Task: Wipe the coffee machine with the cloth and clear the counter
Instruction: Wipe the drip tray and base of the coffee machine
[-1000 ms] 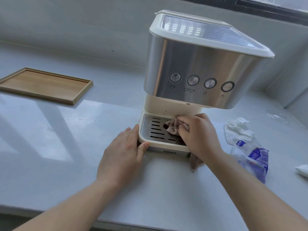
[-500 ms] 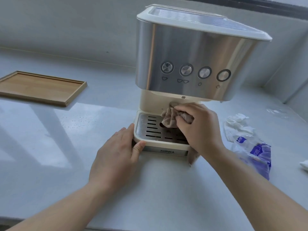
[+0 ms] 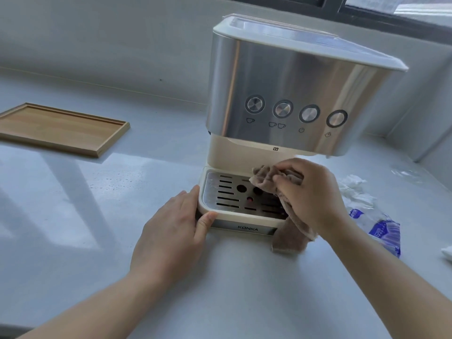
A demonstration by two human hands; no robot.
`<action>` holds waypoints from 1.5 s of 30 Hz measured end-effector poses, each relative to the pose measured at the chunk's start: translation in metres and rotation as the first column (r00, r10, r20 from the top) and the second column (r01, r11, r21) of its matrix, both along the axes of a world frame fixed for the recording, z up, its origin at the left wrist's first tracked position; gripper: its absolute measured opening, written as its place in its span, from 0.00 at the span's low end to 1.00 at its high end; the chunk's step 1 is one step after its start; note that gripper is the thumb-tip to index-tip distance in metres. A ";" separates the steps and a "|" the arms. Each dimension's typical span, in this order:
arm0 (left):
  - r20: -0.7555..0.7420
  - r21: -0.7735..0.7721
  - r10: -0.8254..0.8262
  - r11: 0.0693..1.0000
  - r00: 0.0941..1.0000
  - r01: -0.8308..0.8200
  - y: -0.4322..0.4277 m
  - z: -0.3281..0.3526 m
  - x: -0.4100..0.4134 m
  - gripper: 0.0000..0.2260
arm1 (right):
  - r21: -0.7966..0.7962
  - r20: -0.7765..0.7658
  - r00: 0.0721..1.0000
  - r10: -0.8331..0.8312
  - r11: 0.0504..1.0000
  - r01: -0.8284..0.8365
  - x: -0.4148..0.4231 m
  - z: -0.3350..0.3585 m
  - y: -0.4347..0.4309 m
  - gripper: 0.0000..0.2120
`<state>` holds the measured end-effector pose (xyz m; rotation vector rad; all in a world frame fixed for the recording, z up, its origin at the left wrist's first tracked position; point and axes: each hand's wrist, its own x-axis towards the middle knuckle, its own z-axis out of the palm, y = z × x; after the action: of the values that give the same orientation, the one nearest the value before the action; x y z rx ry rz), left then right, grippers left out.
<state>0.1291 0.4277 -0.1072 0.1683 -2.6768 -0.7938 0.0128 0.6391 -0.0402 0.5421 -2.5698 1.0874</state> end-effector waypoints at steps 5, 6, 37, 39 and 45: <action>0.001 -0.006 0.000 1.000 1.000 0.000 0.000 0.000 -0.001 0.07 | 0.358 -0.068 0.927 0.369 0.876 -0.322 0.012 -0.015 0.004 0.16; 0.001 -0.005 -0.001 1.000 1.000 0.001 0.000 0.000 -0.001 0.06 | 0.384 -0.063 0.939 0.338 0.876 -0.290 0.009 -0.017 0.011 0.14; 0.085 -0.011 0.030 1.000 0.996 -0.029 0.001 0.003 -0.001 0.21 | 0.424 -0.193 0.956 0.221 0.898 -0.121 0.000 -0.015 -0.014 0.11; 0.092 -0.010 0.032 0.999 0.995 -0.031 0.001 0.004 -0.001 0.21 | 0.402 -0.175 0.956 0.234 0.904 -0.148 0.012 -0.022 -0.033 0.11; 0.089 -0.009 0.026 1.000 0.996 -0.025 0.002 0.006 0.000 0.19 | 0.435 -0.096 0.952 0.290 0.872 -0.222 0.010 -0.018 0.010 0.15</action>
<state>0.1294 0.4292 -0.1013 0.2406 -2.7550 -0.7856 0.0223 0.6492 -0.0581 1.0572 -2.6428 0.5178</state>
